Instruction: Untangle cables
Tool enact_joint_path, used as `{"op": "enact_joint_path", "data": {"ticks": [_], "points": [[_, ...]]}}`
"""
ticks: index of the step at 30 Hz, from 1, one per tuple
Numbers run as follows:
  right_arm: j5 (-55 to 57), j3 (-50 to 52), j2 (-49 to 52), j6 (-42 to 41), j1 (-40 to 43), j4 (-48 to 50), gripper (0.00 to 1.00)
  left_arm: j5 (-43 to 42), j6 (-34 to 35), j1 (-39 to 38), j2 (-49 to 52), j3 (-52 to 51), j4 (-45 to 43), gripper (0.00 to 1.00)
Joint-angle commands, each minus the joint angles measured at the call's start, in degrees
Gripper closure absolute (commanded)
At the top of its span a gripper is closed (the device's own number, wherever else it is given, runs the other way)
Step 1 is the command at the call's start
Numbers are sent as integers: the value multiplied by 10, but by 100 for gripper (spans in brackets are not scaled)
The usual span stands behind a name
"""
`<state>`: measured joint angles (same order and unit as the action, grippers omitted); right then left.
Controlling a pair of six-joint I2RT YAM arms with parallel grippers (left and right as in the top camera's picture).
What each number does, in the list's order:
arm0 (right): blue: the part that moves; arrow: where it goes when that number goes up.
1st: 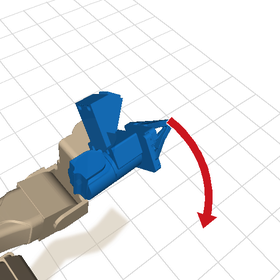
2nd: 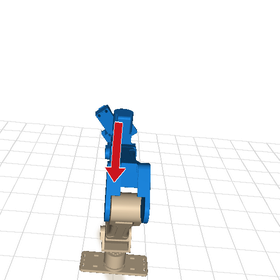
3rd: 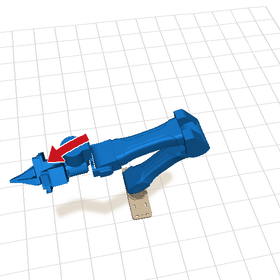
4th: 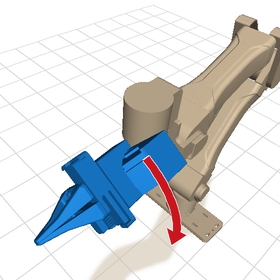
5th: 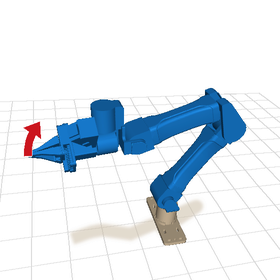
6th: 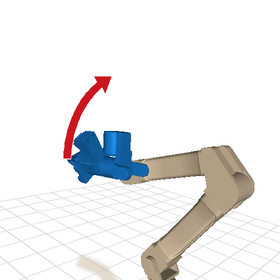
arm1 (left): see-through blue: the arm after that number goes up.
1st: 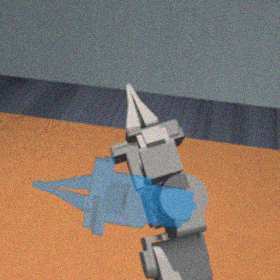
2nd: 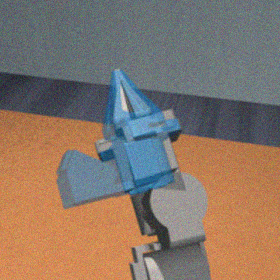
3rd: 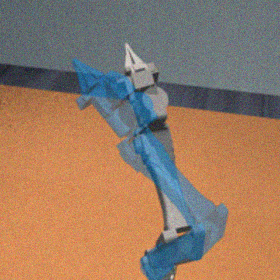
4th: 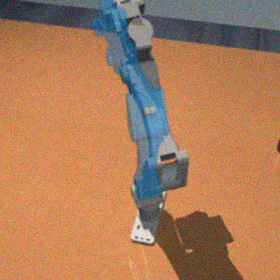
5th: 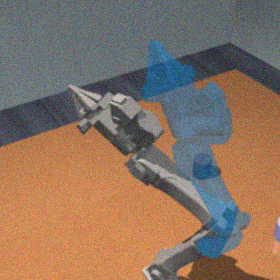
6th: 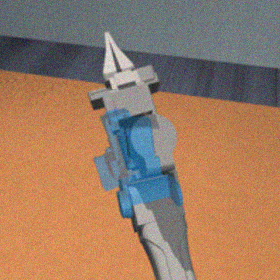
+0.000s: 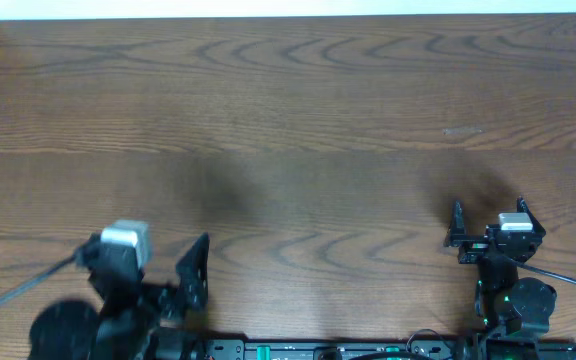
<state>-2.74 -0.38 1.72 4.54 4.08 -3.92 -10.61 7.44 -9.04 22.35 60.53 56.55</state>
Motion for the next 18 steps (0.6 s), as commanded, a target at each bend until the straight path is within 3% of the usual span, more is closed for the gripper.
{"op": "enact_joint_path", "data": {"ticks": [1,4,8,14,18], "points": [[7,1,1,-9,3,-3,1,-4,24,3,-67,10,26,2],[7,1,1,-9,3,-3,1,5,51,3,-115,10,55,1],[7,1,1,-9,3,-3,1,78,109,3,-173,10,115,0],[7,1,1,-9,3,-3,1,128,109,3,-197,10,143,0],[7,1,1,-9,3,-3,1,128,108,3,-197,-11,103,0]]}}
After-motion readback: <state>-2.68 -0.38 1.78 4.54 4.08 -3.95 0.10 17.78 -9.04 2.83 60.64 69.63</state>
